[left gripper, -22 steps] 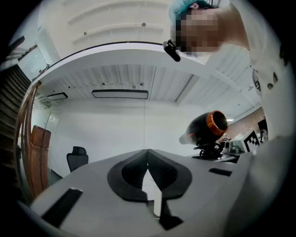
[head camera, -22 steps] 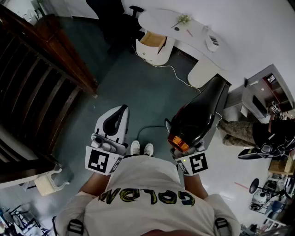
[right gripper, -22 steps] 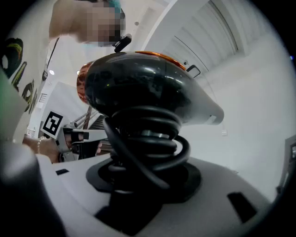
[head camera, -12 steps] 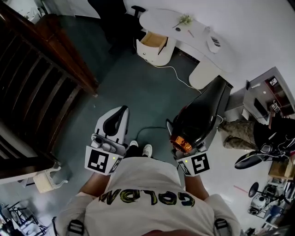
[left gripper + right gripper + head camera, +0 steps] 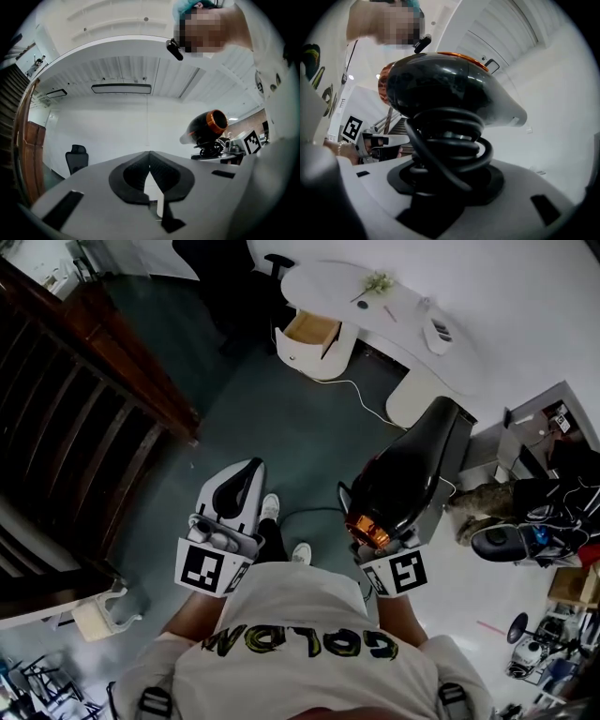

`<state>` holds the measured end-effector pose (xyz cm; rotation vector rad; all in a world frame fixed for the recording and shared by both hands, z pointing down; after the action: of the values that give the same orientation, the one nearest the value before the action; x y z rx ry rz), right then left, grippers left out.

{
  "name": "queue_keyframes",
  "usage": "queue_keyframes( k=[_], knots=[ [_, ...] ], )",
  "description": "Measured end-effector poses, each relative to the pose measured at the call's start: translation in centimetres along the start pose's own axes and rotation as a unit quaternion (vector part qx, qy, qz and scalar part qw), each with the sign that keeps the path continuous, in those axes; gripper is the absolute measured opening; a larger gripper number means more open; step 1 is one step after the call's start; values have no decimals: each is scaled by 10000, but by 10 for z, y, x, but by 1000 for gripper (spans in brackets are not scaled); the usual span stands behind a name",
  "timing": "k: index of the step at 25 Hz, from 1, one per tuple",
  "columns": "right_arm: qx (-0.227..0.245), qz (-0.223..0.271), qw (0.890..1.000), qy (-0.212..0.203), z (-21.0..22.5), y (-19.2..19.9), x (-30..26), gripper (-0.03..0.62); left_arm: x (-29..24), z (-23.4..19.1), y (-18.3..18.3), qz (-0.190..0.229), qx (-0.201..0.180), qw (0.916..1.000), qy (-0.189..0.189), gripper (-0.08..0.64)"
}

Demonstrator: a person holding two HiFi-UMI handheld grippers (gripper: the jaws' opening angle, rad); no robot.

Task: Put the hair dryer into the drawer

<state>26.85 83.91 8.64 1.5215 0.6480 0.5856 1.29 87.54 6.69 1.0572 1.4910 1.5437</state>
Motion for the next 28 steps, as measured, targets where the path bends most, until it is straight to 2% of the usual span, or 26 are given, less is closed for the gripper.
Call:
queue_keyframes(
  k=[9,17,22,28],
  knots=[
    [59,79,9999,53,20,-11,-116,238,-65,-100,-5,59,-16,10000,76,11],
    [23,46,9995,318,24,-18,-211,238,-110,-197,-8,57,11,9996,285,11],
    [-53,-28,9989,462,26,-17,-241,238,-128,-229,-6,10,64,9991,422,11],
    [-63,-103,9984,544,44,-12,-264,238,-154,-244,0,-28,146,9986,503,11]
  ],
)
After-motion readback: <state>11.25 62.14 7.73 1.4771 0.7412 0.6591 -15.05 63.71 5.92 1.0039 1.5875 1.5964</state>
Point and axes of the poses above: the fingertips, and each gripper's own axes: x backward along the fingers, z to its right, y out of its underside, the point moved 10 cm from there along x, backward along the fingers, and after that the axes turned 6 degrees about -z, right-handed, at the moved point
